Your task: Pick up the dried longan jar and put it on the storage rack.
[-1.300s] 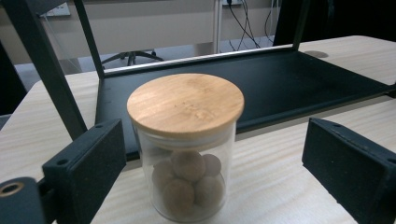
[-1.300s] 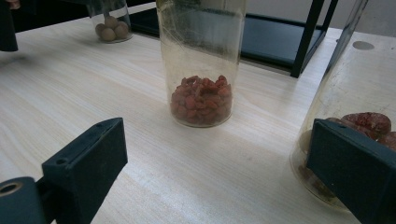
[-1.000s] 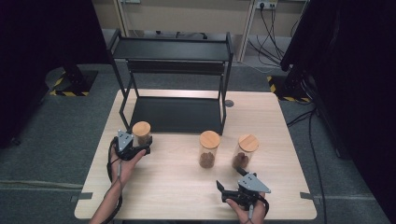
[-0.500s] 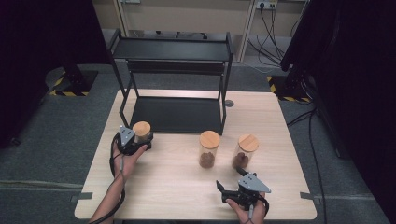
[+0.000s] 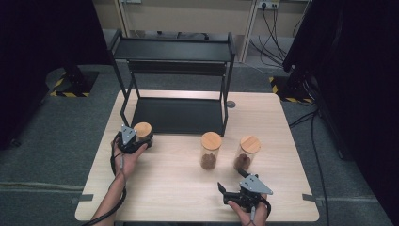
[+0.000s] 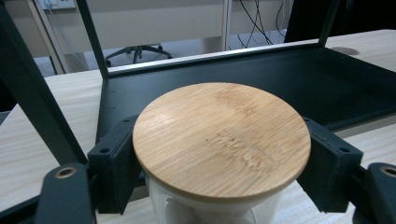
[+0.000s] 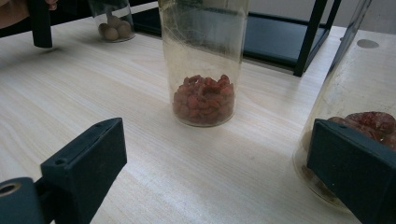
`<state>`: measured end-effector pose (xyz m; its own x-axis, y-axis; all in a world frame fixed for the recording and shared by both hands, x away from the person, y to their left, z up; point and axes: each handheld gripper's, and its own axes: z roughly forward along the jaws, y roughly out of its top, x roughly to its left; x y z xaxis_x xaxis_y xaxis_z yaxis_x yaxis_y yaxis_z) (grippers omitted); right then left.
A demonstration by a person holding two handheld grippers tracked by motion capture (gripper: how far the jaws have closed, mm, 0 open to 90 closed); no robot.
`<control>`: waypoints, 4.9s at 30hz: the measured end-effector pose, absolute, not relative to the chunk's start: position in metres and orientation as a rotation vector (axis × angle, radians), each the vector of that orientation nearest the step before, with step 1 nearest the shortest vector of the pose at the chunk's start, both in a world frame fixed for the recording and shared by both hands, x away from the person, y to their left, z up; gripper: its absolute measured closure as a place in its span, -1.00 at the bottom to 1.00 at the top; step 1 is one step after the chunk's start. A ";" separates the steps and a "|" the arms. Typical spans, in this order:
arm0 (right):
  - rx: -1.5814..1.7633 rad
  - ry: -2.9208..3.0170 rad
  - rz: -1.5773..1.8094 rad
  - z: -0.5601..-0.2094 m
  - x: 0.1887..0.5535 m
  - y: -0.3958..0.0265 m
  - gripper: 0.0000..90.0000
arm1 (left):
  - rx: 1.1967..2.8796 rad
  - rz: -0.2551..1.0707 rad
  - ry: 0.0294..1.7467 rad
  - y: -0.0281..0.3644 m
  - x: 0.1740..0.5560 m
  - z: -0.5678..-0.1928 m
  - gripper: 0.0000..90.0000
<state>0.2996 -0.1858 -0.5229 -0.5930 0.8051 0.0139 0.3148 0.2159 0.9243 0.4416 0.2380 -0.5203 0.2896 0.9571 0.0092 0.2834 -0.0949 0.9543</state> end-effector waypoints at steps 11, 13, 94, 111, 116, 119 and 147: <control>1.029 2.022 1.359 -0.523 0.300 -0.186 -0.89 | 1.573 0.890 1.151 0.236 0.439 -0.507 -0.47; 1.030 2.022 1.359 -0.523 0.300 -0.186 -0.89 | 1.568 0.895 1.146 0.236 0.440 -0.503 -0.47; 1.028 2.025 1.360 -0.523 0.300 -0.185 -0.89 | 1.524 0.994 1.193 0.230 0.502 -0.469 -0.47; 1.029 2.027 1.363 -0.523 0.300 -0.185 -0.89 | 1.521 0.951 1.187 0.218 0.506 -0.469 -0.47; 1.028 2.027 1.364 -0.523 0.300 -0.185 -0.89 | 1.524 0.947 1.184 0.215 0.510 -0.467 -0.47; 1.028 2.028 1.364 -0.523 0.300 -0.185 -0.89 | 1.526 0.945 1.181 0.214 0.512 -0.467 -0.47; 1.033 2.030 1.373 -0.523 0.300 -0.186 -0.89 | 1.540 0.927 1.181 0.197 0.536 -0.463 -0.47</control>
